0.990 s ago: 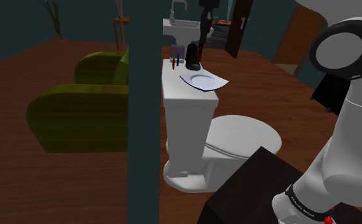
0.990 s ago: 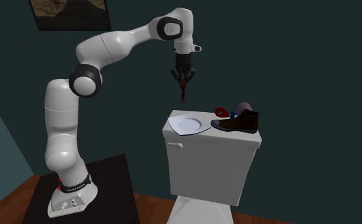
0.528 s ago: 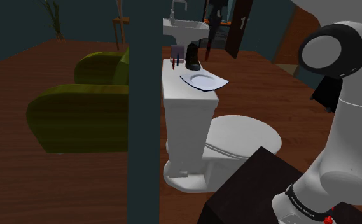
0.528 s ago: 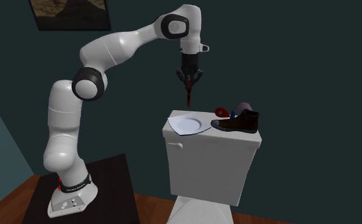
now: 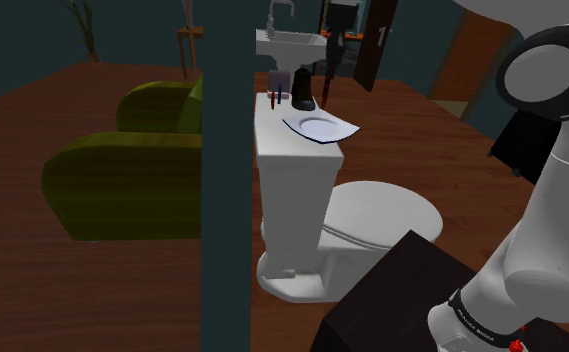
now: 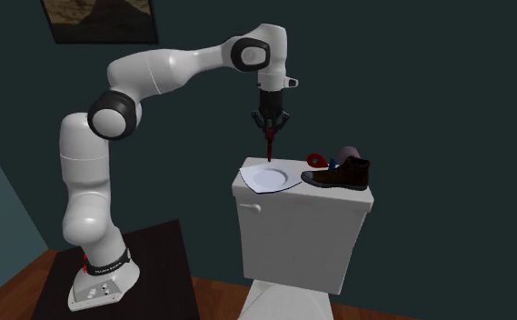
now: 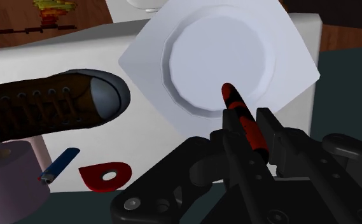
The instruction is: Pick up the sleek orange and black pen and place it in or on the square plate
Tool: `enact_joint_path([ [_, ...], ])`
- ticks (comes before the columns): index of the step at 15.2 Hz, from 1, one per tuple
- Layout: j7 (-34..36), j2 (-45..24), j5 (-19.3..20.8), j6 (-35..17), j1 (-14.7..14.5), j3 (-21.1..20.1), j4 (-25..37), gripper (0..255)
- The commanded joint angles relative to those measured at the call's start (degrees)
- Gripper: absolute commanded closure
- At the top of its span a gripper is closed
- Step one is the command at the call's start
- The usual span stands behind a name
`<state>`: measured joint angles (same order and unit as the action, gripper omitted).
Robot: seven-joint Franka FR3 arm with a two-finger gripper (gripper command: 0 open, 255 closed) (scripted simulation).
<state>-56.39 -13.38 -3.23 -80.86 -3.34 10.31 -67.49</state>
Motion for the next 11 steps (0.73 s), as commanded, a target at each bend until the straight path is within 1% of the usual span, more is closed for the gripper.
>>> enact_joint_path([
  [1,0.0,1.1,0.2,-2.1,-0.2,0.0,-3.2,255],
  [9,0.2,3.7,0.7,-9.5,-0.7,-0.2,-13.2,255],
  [11,0.2,4.0,0.8,-10.4,-0.7,-0.2,-14.2,255],
])
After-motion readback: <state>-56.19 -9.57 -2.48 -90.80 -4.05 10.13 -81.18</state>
